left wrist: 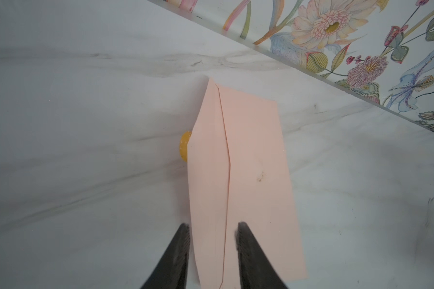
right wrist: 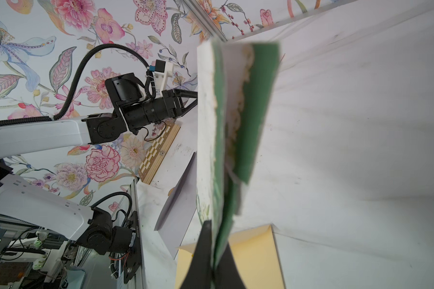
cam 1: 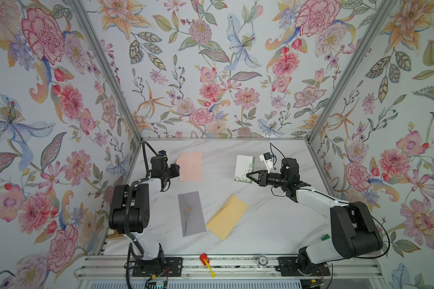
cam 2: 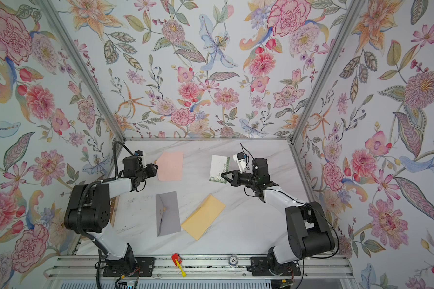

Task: Fold the letter paper in half and place it into the envelope
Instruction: Pick up the envelope from the center of the board.

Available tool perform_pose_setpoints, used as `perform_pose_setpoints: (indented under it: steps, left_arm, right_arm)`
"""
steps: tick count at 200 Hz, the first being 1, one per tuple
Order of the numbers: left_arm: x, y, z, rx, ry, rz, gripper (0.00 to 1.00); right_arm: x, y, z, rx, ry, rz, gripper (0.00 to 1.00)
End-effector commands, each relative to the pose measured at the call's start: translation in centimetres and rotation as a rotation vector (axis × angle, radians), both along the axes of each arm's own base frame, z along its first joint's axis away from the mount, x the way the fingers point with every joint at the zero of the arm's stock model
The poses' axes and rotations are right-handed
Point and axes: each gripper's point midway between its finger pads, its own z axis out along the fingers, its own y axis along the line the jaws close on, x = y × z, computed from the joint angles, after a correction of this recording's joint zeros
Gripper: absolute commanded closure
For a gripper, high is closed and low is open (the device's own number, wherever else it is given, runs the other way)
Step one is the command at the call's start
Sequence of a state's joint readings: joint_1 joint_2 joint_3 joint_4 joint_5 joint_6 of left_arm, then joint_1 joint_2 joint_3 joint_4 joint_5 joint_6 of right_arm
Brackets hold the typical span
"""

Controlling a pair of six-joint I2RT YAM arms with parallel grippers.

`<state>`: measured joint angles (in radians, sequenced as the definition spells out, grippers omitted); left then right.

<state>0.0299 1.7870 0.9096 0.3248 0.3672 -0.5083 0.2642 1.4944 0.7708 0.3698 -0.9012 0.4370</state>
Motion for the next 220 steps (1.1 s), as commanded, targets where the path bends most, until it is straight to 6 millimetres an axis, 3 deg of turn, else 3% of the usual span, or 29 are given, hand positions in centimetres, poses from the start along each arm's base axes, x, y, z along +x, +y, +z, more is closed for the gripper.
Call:
perform_pose_setpoints:
  steps: [1,100,220]
  left_arm:
    - [1.4,-0.5,-0.1,-0.065,-0.017,-0.028,0.65]
    - [1.6,1.0,-2.4,-0.091,0.006,-0.001,0.65]
    - [1.8,-0.5,-5.2,-0.183,0.020,-0.054,0.63]
  right_arm:
    - [0.1,0.5,0.7,0.005,-0.017,0.021,0.99]
    - [-0.5,0.8,0.5,0.001,-0.008,0.033,0.99]
    - [-0.8,1.3,0.6,-0.005,-0.008,0.037,0.99]
